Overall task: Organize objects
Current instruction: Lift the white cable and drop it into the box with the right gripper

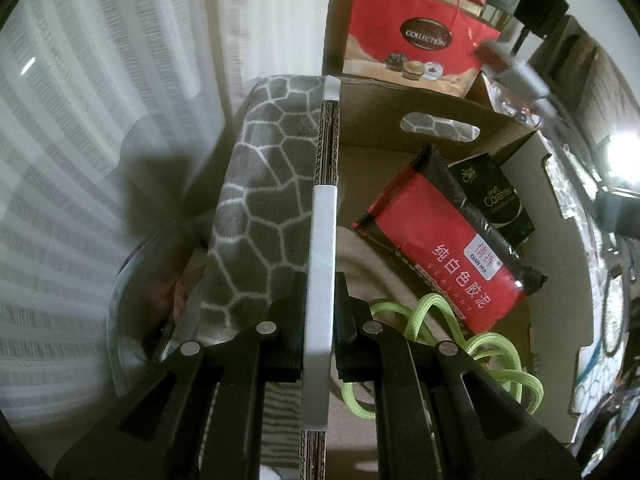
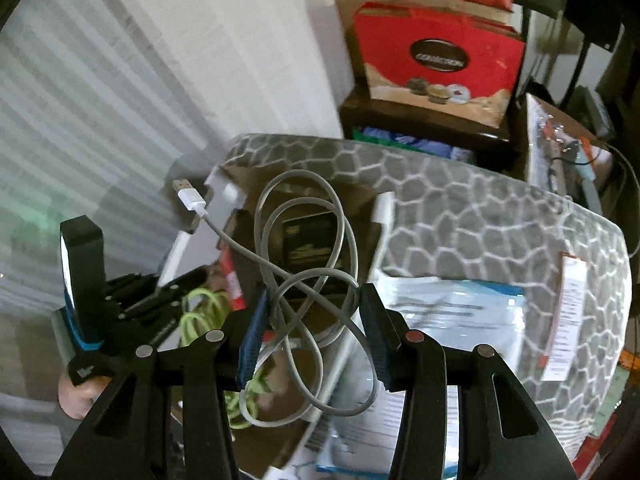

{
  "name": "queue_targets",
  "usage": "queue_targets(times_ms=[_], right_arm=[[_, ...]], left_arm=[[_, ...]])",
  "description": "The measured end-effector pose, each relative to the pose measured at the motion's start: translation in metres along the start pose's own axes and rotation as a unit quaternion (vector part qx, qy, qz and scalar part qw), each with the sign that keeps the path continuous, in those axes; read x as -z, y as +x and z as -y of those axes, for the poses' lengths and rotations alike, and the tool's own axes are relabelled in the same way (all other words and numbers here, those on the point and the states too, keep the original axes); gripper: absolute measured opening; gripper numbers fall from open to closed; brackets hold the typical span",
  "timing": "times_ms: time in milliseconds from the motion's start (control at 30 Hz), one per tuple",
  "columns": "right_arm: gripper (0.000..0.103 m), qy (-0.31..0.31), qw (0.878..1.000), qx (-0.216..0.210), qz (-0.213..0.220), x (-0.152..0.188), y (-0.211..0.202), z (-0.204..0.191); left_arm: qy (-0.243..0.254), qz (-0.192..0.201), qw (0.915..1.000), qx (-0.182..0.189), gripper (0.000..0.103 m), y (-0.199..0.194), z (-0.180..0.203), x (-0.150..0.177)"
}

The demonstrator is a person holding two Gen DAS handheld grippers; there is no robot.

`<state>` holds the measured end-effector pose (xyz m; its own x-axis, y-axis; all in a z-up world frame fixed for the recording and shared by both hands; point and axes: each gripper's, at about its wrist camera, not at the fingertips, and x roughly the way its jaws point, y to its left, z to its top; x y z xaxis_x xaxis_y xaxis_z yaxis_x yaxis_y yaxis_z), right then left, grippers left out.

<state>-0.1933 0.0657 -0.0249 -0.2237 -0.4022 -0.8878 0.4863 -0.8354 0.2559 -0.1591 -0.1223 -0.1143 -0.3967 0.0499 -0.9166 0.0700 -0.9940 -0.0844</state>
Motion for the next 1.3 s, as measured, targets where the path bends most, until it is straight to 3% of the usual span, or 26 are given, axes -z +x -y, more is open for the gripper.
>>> queue_targets(times_ms=[333, 700, 800, 1033, 1300], right_arm=[[0.046, -0.011, 1.0, 0.005, -0.029, -0.008, 0.036, -0.029], [0.05, 0.04, 0.998, 0.041, -0.023, -0.013, 0.062, -0.019], [0.055, 0.038, 0.998, 0.041, -0.012, -0.013, 0.058, -0.018], [0.056, 0.022, 0.999, 0.026, 0.017, -0.015, 0.028, -0.016], [0.058, 0.001, 0.997, 0.07, 0.028, -0.005, -0.01, 0.014]], left_arm=[[-0.002, 0.0, 1.0, 0.003, 0.01, 0.0, -0.002, 0.0], [-0.003, 0.0, 1.0, 0.005, 0.01, 0.0, -0.003, 0.001], [-0.003, 0.0, 1.0, 0.005, 0.01, 0.0, -0.003, 0.001], [-0.002, 0.0, 1.0, 0.004, 0.01, 0.0, -0.004, 0.001], [-0.001, 0.001, 1.0, 0.003, 0.01, 0.0, -0.003, 0.002]])
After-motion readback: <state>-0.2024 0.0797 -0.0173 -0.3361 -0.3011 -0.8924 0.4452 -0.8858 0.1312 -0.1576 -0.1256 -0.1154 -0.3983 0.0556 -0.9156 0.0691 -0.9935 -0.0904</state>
